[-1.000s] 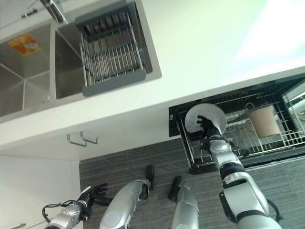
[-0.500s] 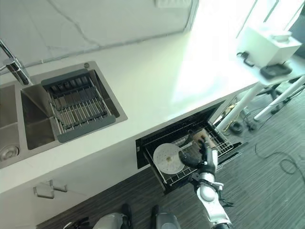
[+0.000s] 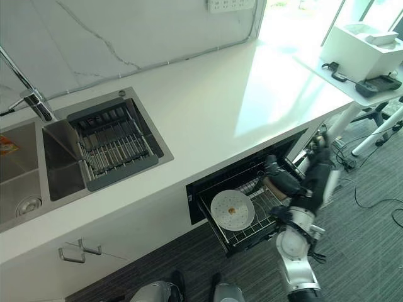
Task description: Place the dishes in the dishwasher.
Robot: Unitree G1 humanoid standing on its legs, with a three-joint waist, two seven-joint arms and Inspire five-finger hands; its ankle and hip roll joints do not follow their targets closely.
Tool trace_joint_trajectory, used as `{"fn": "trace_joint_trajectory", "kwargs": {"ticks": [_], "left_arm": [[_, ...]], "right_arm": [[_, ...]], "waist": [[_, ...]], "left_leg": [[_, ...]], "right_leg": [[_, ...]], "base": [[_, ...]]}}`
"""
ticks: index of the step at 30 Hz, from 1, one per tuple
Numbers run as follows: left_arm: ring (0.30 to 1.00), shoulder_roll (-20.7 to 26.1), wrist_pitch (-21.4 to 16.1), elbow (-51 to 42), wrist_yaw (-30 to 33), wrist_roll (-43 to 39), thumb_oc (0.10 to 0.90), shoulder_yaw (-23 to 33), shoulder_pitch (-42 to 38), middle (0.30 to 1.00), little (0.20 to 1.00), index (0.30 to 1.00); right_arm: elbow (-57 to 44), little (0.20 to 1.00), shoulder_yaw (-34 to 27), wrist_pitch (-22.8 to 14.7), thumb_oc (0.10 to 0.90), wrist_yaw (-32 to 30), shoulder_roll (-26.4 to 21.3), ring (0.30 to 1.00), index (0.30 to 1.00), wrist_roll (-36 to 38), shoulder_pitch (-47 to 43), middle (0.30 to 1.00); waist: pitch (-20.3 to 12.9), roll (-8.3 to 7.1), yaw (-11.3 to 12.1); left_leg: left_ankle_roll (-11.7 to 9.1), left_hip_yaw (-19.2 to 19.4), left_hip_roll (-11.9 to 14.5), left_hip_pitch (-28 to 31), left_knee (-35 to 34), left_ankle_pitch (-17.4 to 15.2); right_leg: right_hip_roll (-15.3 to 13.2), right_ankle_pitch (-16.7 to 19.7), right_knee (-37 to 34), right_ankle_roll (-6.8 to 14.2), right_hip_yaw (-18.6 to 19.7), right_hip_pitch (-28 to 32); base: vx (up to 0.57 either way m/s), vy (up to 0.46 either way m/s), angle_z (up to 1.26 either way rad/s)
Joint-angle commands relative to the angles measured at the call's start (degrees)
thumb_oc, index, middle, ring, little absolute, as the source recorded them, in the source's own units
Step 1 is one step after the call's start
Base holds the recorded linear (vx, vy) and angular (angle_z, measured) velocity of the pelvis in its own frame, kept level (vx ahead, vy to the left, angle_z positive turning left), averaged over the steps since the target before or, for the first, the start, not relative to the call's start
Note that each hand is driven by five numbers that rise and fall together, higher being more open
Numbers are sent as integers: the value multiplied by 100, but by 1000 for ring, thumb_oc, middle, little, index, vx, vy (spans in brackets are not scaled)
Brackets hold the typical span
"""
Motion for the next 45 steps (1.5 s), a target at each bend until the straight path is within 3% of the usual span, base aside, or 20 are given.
{"fn": "trace_joint_trajectory", "kwargs": {"ticks": [1,6,9,11,14,19,23,25,32,35,39,45], "left_arm": [[900,27,-205,53,-144,-70,800,46,187,900,900,900],[900,145,-276,71,-243,-313,800,24,-1,900,900,900],[900,132,-323,132,-174,-476,800,-46,-64,900,900,900],[900,87,-348,126,-113,-555,800,-71,-103,900,900,900],[900,36,-487,73,-36,-781,800,-183,-162,900,900,900],[900,-32,-734,-122,7,-1250,800,-379,-395,900,900,900],[900,-22,-939,-353,160,-1331,800,-488,-497,900,900,900],[900,55,-1171,-736,233,-1251,800,-486,-543,900,900,900],[900,253,-1096,-1044,422,-1272,800,-639,-566,900,900,900],[900,252,-973,-851,449,-1284,800,-630,-532,900,900,900],[900,233,-870,-619,356,-1254,800,-587,-455,900,900,900],[900,268,-908,-410,162,-1137,800,-434,-274,900,900,900]], "right_arm": [[-139,900,-950,-566,800,-1329,-390,900,900,-190,-200,900],[965,900,-1953,-596,800,-1988,-495,900,900,-194,241,900],[1666,900,-2038,-368,800,-1995,-447,900,900,-114,370,900],[2245,900,-1976,-580,800,-2178,-357,900,900,-126,402,900],[2810,900,-1645,-562,800,-2017,-302,900,900,-818,426,900],[3638,900,-662,-332,800,-1517,-267,900,900,-952,76,900],[4011,900,246,-166,800,-1197,-353,900,900,-1421,-340,900],[3999,900,775,-81,800,-986,-464,900,900,-1511,-611,900],[4177,900,1272,-352,800,-1096,-573,900,900,-1514,-1309,900],[4214,900,1310,-643,800,-1091,-662,900,900,-1573,-1739,900],[4126,900,1266,-852,800,-862,-845,900,900,-1414,-2059,900],[3931,900,1152,-857,800,-328,-1342,900,900,-1204,-2612,900]], "waist": [[-76,-87,-124],[200,-140,-224],[293,-125,-261],[355,-101,-276],[499,-52,-274],[838,62,-180],[1106,134,5],[1335,149,168],[1388,258,535],[1388,297,707],[1388,319,832],[1388,356,1042]], "left_leg": [[-202,-172,209,291,260,-695],[-160,-167,228,313,260,-643],[-156,-191,232,299,260,-652],[-172,-210,258,284,260,-622],[-178,-257,250,248,260,-569],[-221,-325,237,-23,260,-389],[-242,-365,241,-281,260,-198],[-275,-335,242,-668,649,-288],[-269,-487,221,-1519,1287,-327],[-292,-592,200,-1706,1384,-291],[-342,-682,197,-1782,1350,-213],[-443,-844,213,-1859,1200,13]], "right_leg": [[-68,-607,264,267,-12,238],[-4,-530,264,157,-27,213],[38,-514,264,148,-36,195],[60,-491,264,124,-44,176],[73,-484,289,66,-64,143],[9,-639,736,-73,-110,-221],[-44,-802,1304,-163,-205,-604],[-213,-1155,2073,-203,-314,-997],[-340,-1492,2943,-336,-486,-1582],[-345,-1566,3105,-378,-534,-1668],[-324,-1561,3066,-377,-551,-1662],[-314,-1536,2971,-391,-601,-1612]], "base": [[66,-43,-10],[-10,-42,-6],[-4,-18,-3],[0,0,0],[19,-15,2],[-68,14,2],[-43,-36,27],[-22,-84,39],[-12,-90,27],[51,-59,13],[60,-5,4],[54,29,3]]}}
